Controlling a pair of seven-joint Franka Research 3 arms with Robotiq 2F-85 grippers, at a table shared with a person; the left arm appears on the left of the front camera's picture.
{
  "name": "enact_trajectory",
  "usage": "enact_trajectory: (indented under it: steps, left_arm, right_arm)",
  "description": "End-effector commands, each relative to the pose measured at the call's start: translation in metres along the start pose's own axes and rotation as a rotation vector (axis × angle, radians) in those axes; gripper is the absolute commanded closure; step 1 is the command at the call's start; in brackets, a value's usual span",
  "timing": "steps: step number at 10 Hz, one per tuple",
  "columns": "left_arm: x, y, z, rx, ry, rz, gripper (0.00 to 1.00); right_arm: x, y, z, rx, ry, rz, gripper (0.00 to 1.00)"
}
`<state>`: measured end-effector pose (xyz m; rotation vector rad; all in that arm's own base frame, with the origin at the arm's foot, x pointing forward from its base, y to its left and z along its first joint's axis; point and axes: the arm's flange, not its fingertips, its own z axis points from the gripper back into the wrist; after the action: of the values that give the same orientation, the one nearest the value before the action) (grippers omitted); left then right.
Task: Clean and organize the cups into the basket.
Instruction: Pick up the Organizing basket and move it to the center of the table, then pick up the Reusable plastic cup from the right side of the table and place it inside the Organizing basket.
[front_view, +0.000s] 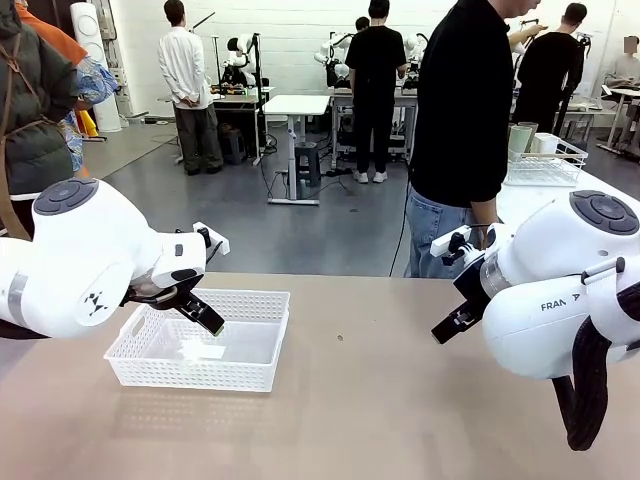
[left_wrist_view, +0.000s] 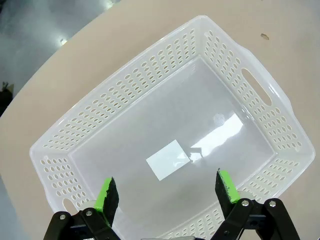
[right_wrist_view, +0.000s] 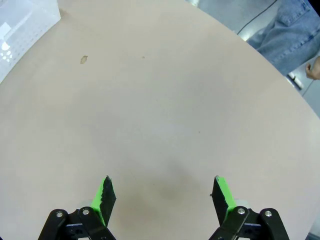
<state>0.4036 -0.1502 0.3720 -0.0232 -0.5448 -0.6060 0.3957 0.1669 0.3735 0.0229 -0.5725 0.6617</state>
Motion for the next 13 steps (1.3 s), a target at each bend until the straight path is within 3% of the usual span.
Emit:
enact_trajectory:
  steps: [1, 5, 8, 10, 13]
  left_arm:
    - [0.0, 0.0, 0.0, 0.0, 0.0, 0.0, 0.0]
    - [0.0, 0.0, 0.0, 0.0, 0.0, 0.0, 0.0]
    - [-0.031, -0.005, 0.076, -0.027, -0.022, -0.091, 0.0]
    - [-0.055, -0.012, 0.107, -0.005, -0.043, -0.119, 0.0]
    - [-0.086, -0.029, 0.137, 0.072, 0.005, -0.22, 0.0]
  right_arm:
    - [0.0, 0.0, 0.0, 0.0, 0.0, 0.0, 0.0]
    - [0.0, 0.0, 0.0, 0.0, 0.0, 0.0, 0.0]
    - [-0.043, 0.032, 0.082, -0.057, -0.002, 0.058, 0.0]
    - [-0.084, 0.056, 0.117, -0.12, 0.089, 0.13, 0.0]
    - [-0.12, 0.09, 0.147, -0.229, 0.208, 0.217, 0.0]
